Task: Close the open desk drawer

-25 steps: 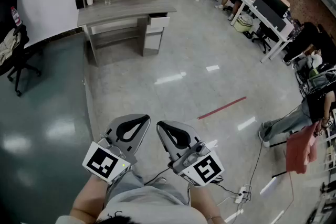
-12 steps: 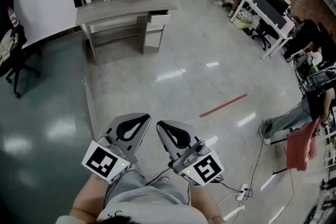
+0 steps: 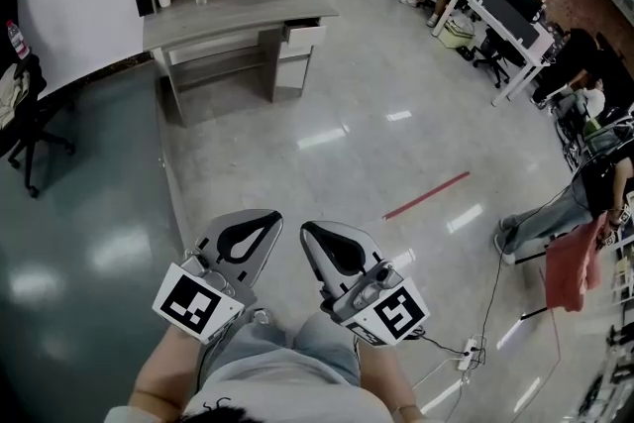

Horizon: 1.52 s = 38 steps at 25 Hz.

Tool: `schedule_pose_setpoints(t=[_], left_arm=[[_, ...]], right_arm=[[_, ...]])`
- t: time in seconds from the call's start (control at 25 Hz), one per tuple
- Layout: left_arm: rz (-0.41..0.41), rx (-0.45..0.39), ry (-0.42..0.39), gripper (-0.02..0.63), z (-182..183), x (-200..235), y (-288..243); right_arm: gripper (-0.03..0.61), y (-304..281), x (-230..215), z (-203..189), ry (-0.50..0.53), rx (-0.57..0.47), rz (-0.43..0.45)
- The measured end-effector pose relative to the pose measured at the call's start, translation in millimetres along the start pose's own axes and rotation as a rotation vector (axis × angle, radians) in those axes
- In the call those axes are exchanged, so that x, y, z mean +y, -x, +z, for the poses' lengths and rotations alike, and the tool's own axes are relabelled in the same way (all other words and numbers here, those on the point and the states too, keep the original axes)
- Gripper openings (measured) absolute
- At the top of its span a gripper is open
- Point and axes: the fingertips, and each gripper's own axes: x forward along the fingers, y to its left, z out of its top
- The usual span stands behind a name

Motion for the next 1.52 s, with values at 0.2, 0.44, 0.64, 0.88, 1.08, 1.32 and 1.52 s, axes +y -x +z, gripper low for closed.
schedule_pose_setpoints(t=[0.2, 0.44, 0.64, 0.88, 1.08, 1.32, 1.52], left_arm=[[-0.015, -0.022, 0.008, 0.011, -0.2, 21.9, -6.7], [-0.013, -0.020, 0.026, 0.011, -6.7, 46.1, -30.5], [0.019, -0.034, 0.028, 0.011, -9.2, 79.9, -67.1], [0.047, -0.046, 0.018, 0.011, -1.7, 115.7, -134.8], [0.070, -0.056, 0.014, 0.011, 6.1, 138.3, -197.6], [0.086, -0.069, 0.003, 0.011, 8.2, 148.7, -257.3], [0.083, -0.028, 0.003, 0.011, 1.5, 156.1, -282.6]], right_arm=[[0.009, -20.3, -8.5, -4.9, -0.003, 0.024, -0.007], [0.009, -46.7, -32.6, -10.0, 0.023, 0.023, 0.015], [0.008, -70.8, -74.3, -16.5, 0.017, 0.020, 0.045], [0.008, -95.8, -150.5, -12.8, 0.012, 0.015, 0.073], [0.009, -107.0, -213.8, -9.4, 0.024, 0.017, 0.103], [0.008, -104.6, -273.0, -14.0, 0.009, 0.013, 0.118], [0.008, -111.0, -299.2, -19.7, 0.002, 0.006, 0.116]])
